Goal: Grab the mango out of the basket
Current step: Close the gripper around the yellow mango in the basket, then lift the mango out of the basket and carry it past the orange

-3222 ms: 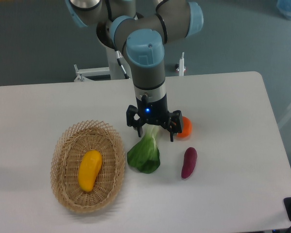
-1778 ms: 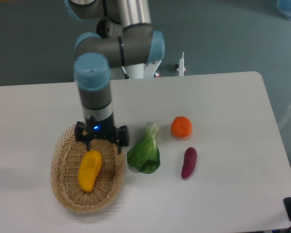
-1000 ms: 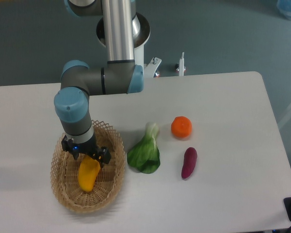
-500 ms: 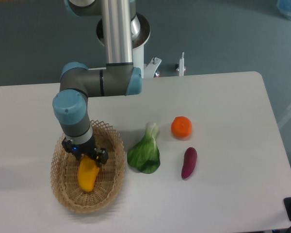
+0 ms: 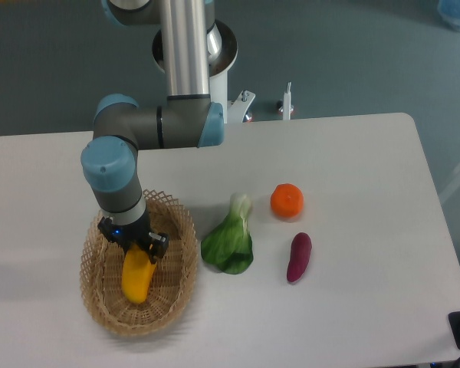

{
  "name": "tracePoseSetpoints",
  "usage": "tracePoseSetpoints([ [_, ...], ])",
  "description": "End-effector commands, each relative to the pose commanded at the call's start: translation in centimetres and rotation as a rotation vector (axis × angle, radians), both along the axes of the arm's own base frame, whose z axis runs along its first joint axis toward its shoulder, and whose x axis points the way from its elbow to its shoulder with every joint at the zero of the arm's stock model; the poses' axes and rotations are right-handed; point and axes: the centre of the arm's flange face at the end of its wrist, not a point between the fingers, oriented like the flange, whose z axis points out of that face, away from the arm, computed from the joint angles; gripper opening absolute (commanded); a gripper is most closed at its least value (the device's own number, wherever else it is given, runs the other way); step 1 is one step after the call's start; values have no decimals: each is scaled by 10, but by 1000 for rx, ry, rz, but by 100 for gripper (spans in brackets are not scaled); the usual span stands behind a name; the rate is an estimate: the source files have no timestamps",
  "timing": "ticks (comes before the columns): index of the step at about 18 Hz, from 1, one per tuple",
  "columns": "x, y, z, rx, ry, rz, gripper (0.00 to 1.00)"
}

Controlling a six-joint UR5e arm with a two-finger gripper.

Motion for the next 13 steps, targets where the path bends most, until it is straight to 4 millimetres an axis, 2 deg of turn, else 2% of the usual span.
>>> tracePoseSetpoints([
  [3,-32,-15,38,52,29,58,52],
  [7,-100,-61,74,42,68,50,53],
  [13,-188,-135,103,7,105,3,53],
])
